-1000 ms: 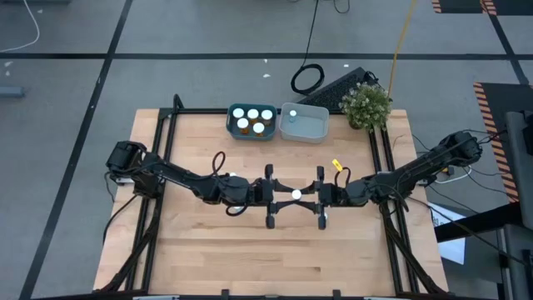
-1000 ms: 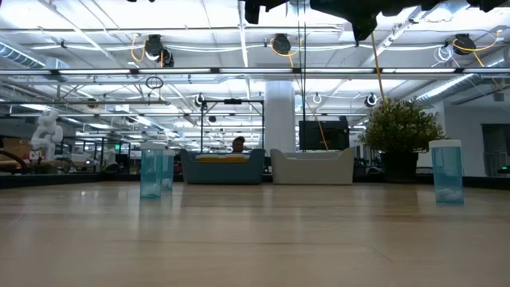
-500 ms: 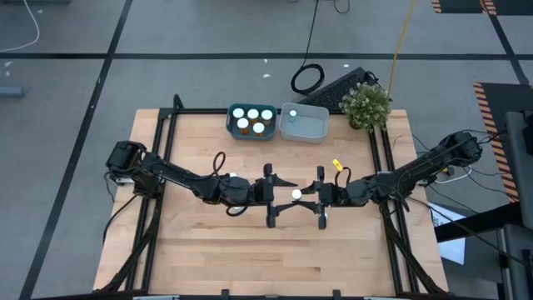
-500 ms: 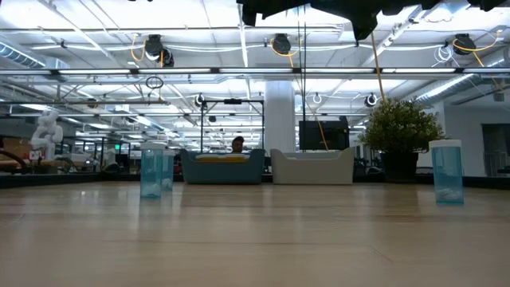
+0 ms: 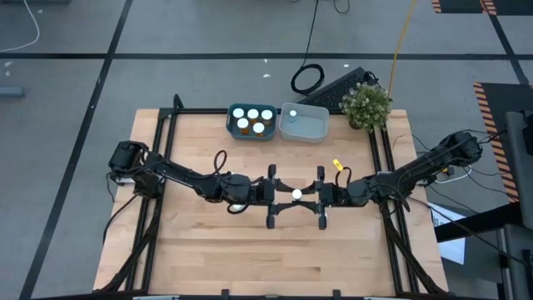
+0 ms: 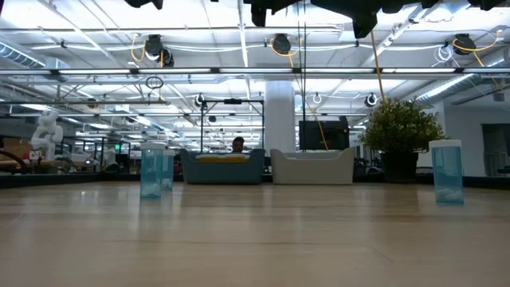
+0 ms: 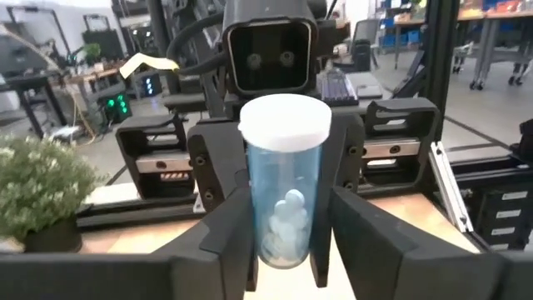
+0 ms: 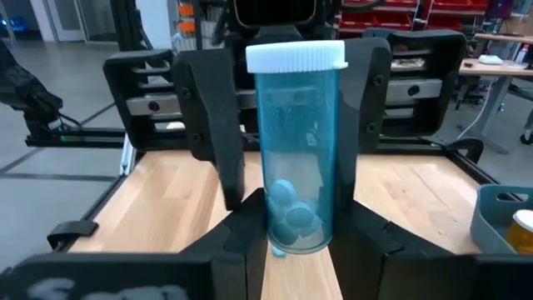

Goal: Pick and place medicine bottles into bin by pill shape (circle, oval)
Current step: Put the blue pill bottle into the gray bin

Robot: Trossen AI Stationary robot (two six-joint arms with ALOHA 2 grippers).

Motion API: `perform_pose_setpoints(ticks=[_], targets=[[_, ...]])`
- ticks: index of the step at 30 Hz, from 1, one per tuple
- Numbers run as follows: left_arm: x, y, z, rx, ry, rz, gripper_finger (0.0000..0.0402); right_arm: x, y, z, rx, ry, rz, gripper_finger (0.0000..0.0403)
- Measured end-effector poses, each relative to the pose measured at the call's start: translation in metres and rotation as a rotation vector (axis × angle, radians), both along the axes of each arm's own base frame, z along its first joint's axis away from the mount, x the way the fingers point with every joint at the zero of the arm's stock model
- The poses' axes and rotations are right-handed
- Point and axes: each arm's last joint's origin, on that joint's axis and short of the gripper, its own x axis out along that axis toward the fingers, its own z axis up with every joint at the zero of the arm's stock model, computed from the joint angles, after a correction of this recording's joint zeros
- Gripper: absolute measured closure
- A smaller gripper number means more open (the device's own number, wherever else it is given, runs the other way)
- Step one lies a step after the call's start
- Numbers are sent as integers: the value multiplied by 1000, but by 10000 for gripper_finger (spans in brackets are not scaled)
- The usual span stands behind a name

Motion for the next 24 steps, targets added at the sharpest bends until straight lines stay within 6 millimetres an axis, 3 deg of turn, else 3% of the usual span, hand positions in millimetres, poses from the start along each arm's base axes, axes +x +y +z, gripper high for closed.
perform_pose_setpoints(ticks=[8,17,24], targets=[[1,0,0,6,-11,-10,291,0,0,0,-2,2,2,303],[1,0,-1,11,-10,-11,297,0,0,0,-12,2,3,301],[1,0,-4,17,17,-10,297,-3,0,-3,2,60,-2,242]])
